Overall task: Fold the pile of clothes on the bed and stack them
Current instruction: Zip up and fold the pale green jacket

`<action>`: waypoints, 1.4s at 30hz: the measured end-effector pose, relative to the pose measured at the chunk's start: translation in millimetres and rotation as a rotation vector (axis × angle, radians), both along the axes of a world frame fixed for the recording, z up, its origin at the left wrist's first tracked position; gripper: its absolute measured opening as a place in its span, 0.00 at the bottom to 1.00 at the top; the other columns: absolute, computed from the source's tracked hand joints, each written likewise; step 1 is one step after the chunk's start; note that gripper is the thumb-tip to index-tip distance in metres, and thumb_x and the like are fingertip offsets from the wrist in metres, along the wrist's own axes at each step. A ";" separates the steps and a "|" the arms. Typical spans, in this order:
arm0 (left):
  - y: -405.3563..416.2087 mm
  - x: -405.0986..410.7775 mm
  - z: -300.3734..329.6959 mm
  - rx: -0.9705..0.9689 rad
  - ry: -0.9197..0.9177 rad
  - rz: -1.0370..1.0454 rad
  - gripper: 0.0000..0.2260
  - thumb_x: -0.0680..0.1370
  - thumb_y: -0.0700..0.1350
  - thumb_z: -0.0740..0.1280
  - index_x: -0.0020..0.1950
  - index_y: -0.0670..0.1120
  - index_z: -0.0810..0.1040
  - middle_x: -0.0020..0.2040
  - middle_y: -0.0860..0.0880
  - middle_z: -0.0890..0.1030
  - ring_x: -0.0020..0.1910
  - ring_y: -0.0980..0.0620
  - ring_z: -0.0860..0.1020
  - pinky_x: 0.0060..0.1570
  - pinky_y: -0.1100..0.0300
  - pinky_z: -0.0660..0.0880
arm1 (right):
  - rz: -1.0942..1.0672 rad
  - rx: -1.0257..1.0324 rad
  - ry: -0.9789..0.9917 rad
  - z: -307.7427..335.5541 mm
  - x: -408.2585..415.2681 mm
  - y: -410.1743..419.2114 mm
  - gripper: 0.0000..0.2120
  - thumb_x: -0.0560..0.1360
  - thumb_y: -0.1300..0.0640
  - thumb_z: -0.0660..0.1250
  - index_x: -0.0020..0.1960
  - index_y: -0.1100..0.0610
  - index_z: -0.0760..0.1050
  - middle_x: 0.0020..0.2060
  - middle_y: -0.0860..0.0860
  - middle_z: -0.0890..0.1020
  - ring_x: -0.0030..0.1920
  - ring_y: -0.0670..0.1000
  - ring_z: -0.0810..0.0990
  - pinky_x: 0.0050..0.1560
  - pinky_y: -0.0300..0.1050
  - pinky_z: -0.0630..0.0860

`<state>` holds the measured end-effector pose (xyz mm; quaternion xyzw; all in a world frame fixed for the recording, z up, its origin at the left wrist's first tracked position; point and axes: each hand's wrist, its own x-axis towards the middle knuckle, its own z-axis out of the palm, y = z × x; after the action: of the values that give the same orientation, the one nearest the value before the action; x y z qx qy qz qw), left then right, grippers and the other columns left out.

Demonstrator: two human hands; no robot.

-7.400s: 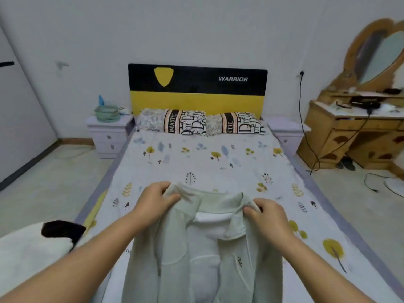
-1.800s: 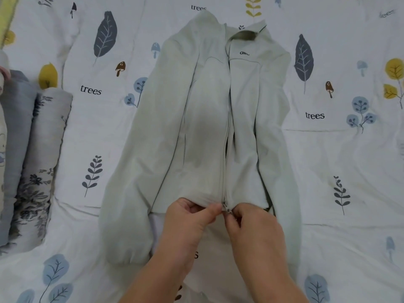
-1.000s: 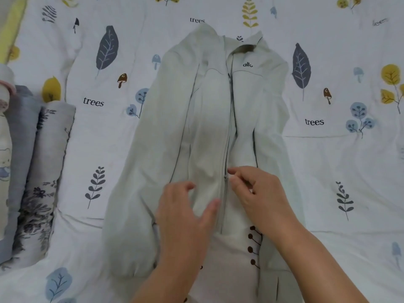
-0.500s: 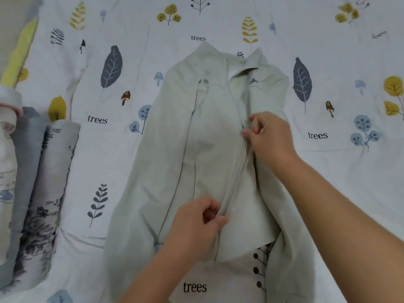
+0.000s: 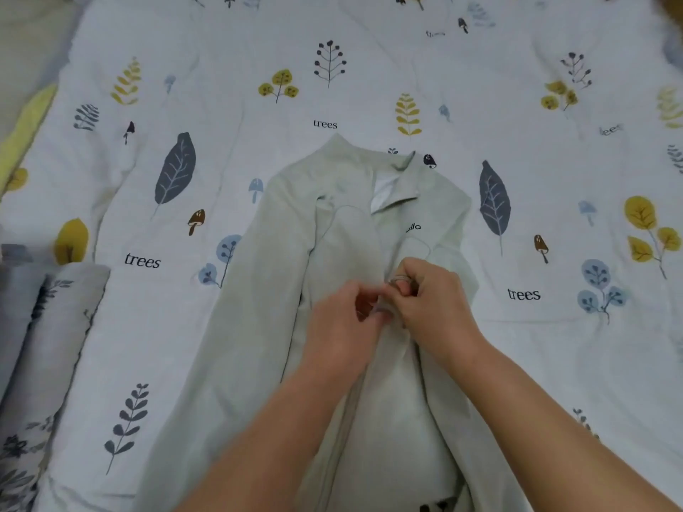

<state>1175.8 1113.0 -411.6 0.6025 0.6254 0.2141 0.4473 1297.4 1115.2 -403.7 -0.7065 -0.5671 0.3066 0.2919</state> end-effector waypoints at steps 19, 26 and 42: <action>68.6 21.2 1.6 0.000 -0.065 0.002 0.07 0.72 0.54 0.70 0.47 0.57 0.73 0.37 0.59 0.76 0.36 0.65 0.74 0.36 0.75 0.69 | -0.139 0.076 0.144 -0.1 23.8 69.5 0.19 0.70 0.62 0.71 0.30 0.54 0.63 0.25 0.46 0.69 0.27 0.43 0.66 0.29 0.34 0.64; 78.6 25.6 -9.5 0.116 0.032 -0.058 0.10 0.74 0.45 0.68 0.34 0.51 0.70 0.28 0.54 0.69 0.31 0.62 0.69 0.38 0.71 0.66 | -0.097 0.018 0.142 -3.7 29.4 97.3 0.13 0.72 0.63 0.68 0.34 0.55 0.66 0.29 0.51 0.76 0.33 0.49 0.76 0.37 0.43 0.74; 116.0 47.2 -5.2 0.084 0.022 0.055 0.13 0.73 0.53 0.68 0.34 0.51 0.69 0.30 0.54 0.74 0.32 0.59 0.72 0.35 0.61 0.67 | -0.285 -0.087 0.536 -16.6 40.1 141.4 0.08 0.70 0.63 0.72 0.35 0.52 0.78 0.26 0.48 0.80 0.32 0.45 0.79 0.45 0.43 0.77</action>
<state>1223.1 1229.0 -416.8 0.6058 0.6370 0.2456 0.4086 1337.5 1256.5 -420.3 -0.6849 -0.3514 0.4620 0.4405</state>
